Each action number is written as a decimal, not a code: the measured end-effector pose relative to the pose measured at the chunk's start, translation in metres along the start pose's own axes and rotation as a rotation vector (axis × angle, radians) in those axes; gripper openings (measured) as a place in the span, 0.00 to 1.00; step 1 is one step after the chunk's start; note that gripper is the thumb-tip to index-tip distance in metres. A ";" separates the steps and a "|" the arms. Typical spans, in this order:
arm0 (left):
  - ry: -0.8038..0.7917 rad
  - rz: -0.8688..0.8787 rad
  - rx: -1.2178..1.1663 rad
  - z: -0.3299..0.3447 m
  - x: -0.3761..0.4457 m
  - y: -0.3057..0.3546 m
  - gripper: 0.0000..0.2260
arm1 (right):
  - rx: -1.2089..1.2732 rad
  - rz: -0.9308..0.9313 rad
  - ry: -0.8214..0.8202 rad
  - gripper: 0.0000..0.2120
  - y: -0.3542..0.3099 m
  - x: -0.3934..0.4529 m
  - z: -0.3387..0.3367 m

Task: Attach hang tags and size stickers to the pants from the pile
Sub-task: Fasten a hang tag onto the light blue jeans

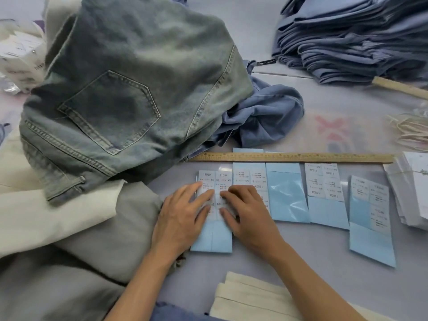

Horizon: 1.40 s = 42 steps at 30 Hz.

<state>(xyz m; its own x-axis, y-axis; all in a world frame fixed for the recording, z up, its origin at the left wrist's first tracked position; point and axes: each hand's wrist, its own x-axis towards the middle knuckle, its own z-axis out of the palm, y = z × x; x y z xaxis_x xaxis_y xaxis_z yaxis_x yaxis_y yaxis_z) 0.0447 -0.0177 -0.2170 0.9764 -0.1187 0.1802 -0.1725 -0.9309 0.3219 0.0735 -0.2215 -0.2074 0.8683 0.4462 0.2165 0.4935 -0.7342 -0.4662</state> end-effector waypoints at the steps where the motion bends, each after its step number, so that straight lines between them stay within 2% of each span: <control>1: 0.011 0.019 0.018 0.001 -0.001 0.001 0.16 | -0.010 -0.011 0.003 0.19 0.001 -0.001 0.001; 7: 0.008 0.003 0.046 -0.001 0.000 0.004 0.21 | -0.040 -0.009 0.055 0.17 0.003 0.001 0.004; 19: 0.034 -0.001 -0.031 -0.002 -0.002 0.007 0.21 | -0.005 -0.039 0.074 0.17 0.004 -0.001 0.008; 27: 0.148 0.022 -0.228 -0.005 -0.004 0.006 0.12 | -0.005 -0.067 0.130 0.15 0.004 -0.002 0.008; 32: 0.090 -0.032 -0.310 -0.010 -0.003 0.008 0.11 | 0.070 -0.005 0.220 0.07 0.005 -0.001 0.006; 35: 0.048 -0.092 -0.361 -0.015 0.005 0.011 0.10 | 0.096 0.037 0.215 0.07 0.004 -0.001 0.004; 39: -0.008 -0.058 -0.303 -0.015 0.021 0.022 0.10 | 0.088 0.020 0.200 0.07 0.002 0.000 0.002; 42: -0.022 -0.078 -0.366 -0.010 0.023 0.020 0.06 | 0.075 0.015 0.215 0.07 0.001 0.000 0.001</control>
<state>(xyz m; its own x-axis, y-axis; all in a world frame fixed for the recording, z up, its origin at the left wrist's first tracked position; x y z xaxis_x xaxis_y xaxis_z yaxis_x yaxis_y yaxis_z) 0.0626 -0.0356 -0.1976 0.9904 -0.0632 0.1229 -0.1281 -0.7531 0.6453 0.0738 -0.2223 -0.2085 0.8702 0.3102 0.3827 0.4820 -0.6966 -0.5314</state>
